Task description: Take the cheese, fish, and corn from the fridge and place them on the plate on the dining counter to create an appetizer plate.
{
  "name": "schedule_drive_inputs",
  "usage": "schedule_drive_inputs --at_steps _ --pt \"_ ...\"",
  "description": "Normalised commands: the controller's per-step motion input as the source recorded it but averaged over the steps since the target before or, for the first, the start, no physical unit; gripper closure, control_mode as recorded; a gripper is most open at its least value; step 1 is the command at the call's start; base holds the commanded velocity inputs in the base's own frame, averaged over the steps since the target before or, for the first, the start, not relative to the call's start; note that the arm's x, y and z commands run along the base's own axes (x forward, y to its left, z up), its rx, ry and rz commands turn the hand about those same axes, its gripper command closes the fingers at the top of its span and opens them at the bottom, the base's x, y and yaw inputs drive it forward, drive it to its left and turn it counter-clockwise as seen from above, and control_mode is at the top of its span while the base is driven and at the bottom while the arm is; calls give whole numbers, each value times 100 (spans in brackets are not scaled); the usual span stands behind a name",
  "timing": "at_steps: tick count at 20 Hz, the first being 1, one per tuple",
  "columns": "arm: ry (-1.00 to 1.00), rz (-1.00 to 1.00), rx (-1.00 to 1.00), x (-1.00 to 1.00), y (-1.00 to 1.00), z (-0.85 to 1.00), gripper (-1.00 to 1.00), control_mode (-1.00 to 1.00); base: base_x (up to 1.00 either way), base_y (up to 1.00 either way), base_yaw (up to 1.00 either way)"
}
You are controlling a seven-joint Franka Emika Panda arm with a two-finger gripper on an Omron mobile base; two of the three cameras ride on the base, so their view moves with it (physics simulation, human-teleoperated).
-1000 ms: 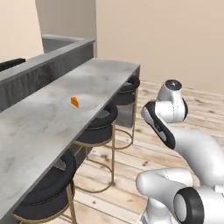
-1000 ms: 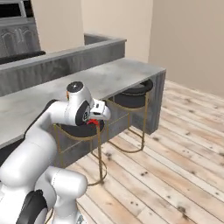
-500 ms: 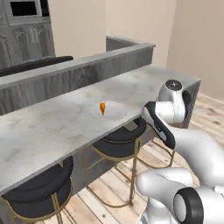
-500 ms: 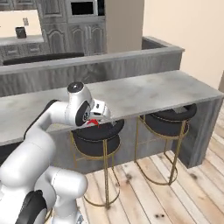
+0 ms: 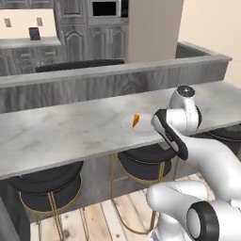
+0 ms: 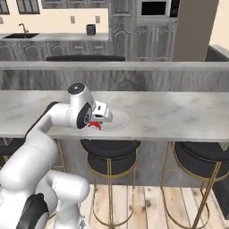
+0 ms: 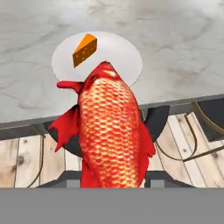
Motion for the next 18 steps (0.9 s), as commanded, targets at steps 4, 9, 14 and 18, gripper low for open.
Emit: schedule_drive_inputs --at_steps 4,9,14,18 --pt "0 0 0 0 0 0 100 100 37 -65 55" --pt "0 0 0 0 0 0 100 100 16 -70 49" --pt "0 0 0 0 0 0 100 100 10 -57 34" --pt "0 0 0 0 0 0 100 100 26 -4 9"
